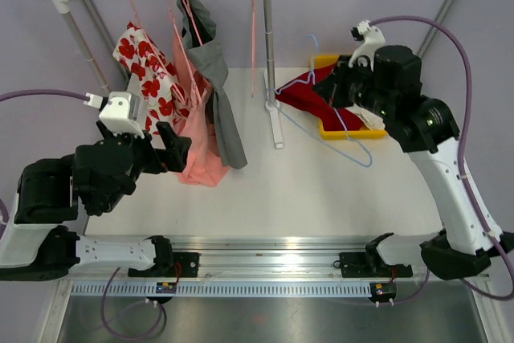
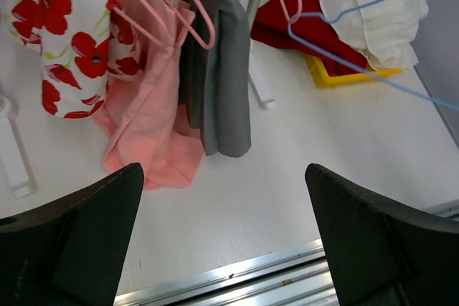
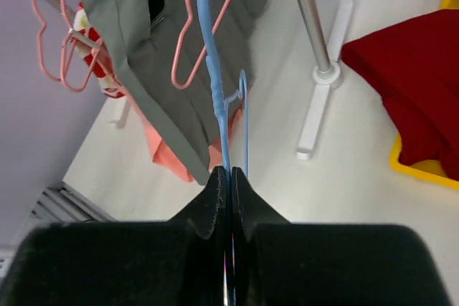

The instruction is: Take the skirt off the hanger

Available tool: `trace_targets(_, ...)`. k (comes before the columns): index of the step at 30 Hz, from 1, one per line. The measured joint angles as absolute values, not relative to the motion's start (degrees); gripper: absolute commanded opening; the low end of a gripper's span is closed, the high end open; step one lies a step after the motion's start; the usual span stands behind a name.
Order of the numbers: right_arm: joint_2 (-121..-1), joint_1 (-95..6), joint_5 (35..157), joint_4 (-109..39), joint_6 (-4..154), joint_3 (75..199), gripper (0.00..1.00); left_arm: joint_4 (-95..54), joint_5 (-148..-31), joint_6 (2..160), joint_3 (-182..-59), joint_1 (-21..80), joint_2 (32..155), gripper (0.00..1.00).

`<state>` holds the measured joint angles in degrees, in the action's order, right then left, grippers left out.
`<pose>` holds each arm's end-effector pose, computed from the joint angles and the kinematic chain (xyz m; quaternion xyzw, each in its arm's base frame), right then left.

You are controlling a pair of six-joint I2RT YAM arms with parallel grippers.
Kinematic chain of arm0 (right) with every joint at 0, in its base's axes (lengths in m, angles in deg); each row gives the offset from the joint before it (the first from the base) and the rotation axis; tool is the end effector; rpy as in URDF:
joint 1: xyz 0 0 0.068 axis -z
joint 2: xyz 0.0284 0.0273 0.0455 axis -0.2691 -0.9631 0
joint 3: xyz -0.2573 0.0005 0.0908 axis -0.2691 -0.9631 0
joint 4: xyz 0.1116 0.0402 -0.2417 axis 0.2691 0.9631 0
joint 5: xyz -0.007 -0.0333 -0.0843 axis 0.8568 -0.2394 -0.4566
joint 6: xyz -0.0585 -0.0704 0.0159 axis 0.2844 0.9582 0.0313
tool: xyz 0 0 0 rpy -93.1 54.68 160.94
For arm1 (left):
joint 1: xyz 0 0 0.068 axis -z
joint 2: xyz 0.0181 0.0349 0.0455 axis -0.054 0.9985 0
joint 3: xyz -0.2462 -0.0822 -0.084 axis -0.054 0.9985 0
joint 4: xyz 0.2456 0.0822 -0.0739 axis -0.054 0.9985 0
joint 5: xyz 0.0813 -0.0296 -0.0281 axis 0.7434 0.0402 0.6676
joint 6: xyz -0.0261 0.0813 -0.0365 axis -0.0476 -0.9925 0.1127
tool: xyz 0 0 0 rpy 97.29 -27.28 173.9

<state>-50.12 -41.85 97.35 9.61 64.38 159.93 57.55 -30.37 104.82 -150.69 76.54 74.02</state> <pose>0.2407 0.1337 0.4891 -0.1093 0.7950 0.2819 0.5259 0.0936 -0.0876 0.4954 0.0492 0.8064 -0.1560 0.5683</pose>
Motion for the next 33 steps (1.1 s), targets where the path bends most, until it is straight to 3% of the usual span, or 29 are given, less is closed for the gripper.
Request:
trace_targets(8,-72.1,-59.2,76.2,13.8,68.9,192.2,0.0,59.4,-25.0,109.2,-143.8,76.5,71.0,0.99)
trace_targets(12,-80.2,-62.6,67.3,14.7,71.3,202.5,0.0,59.7,-25.0,110.7,-137.8,76.5,67.3,0.99)
trace_targets(22,-88.1,-63.0,49.5,12.0,78.6,205.7,0.0,60.0,-25.0,113.0,-127.5,76.5,56.4,0.99)
trace_targets(33,-94.6,-63.4,44.9,-3.3,91.9,211.3,0.0,55.7,-25.0,111.8,-114.3,76.5,51.8,0.99)
